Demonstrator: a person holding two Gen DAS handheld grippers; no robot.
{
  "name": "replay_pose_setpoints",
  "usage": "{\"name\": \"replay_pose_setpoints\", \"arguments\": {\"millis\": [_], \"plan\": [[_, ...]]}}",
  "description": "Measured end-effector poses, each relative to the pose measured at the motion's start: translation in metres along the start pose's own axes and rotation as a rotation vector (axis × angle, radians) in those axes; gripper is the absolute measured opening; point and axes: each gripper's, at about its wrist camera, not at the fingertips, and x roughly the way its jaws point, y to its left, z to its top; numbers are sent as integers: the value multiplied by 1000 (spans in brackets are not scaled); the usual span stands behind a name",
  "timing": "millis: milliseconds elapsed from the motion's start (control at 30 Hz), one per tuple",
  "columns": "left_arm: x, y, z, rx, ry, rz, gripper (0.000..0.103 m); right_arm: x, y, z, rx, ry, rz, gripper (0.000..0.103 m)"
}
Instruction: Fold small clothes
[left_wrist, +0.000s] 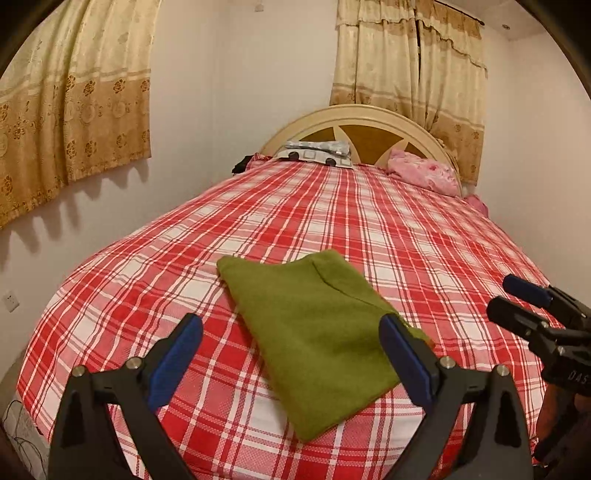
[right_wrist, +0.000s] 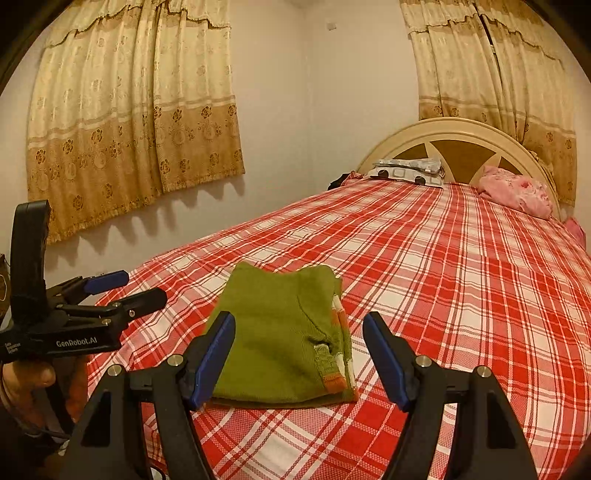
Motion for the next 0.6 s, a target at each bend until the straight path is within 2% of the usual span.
{"name": "replay_pose_setpoints", "arguments": {"millis": [267,600], "plan": [[4,-4,-4,10,23,-2,99,3,-2,-1,17,16,2,72],[-1,-7,-2,14,10,0,99,-3,1,-1,8,-6,3,73]]}}
